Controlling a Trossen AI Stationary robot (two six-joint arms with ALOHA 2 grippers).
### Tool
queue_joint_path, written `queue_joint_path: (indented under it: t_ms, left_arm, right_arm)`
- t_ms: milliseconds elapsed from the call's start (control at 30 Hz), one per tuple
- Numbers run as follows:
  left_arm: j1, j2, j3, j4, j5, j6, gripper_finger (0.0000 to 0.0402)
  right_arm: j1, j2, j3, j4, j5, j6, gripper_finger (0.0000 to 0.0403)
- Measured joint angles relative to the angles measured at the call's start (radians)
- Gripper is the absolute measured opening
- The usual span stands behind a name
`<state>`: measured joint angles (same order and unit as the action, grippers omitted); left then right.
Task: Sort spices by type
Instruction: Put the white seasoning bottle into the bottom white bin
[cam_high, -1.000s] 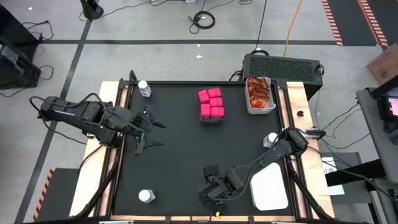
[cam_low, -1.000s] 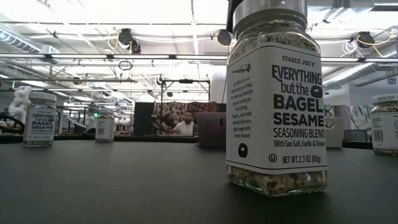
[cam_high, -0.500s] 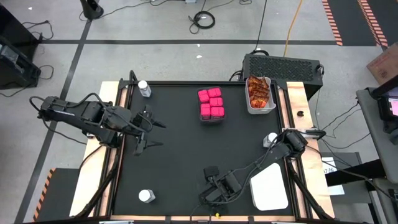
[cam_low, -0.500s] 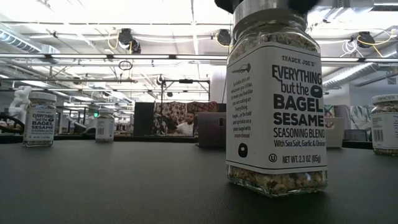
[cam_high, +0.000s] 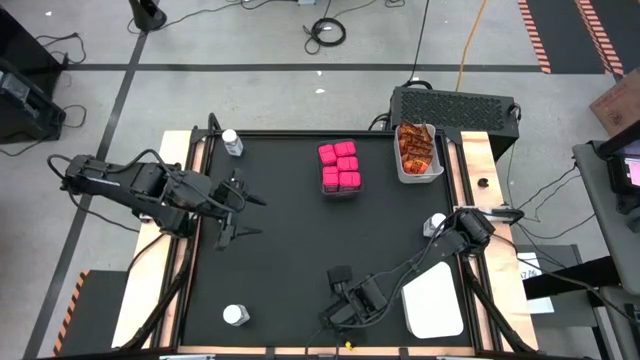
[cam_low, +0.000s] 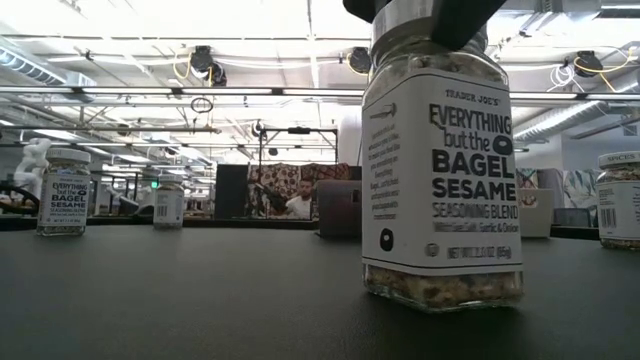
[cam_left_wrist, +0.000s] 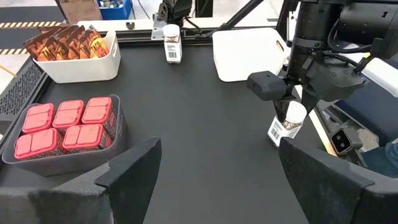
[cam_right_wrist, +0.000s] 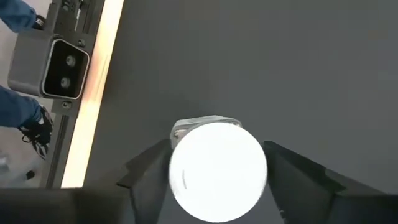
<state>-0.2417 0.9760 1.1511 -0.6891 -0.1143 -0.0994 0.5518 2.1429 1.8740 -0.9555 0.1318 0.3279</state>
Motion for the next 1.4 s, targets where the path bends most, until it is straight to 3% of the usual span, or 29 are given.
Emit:
queue_joint_path:
  t_ms: [167, 467, 900, 1233, 1400]
  left_arm:
    - [0.0, 0.0, 0.0, 0.0, 0.0, 0.0, 0.0329]
    - [0.0, 0.0, 0.0, -0.001, 0.0, 0.002, 0.0329]
    - [0.0, 0.004, 0.0, -0.001, -0.015, 0.003, 0.0329]
    - [0.0, 0.004, 0.0, 0.0, -0.015, 0.031, 0.0329]
    - [0.0, 0.004, 0.0, -0.001, -0.015, 0.035, 0.0329]
  right_arm:
    - [0.0, -0.001, 0.0, 0.002, -0.001, 0.038, 0.0186]
    - [-0.014, -0.01, 0.069, -0.073, -0.008, 0.23, 0.0196]
    - [-0.042, -0.023, 0.4, -0.62, 0.005, 0.666, 0.019]
    - [0.001, -0.179, 0.384, -0.613, 0.036, 1.015, 0.0192]
    - [0.039, -0.287, 0.239, -0.613, 0.076, 1.22, 0.0194]
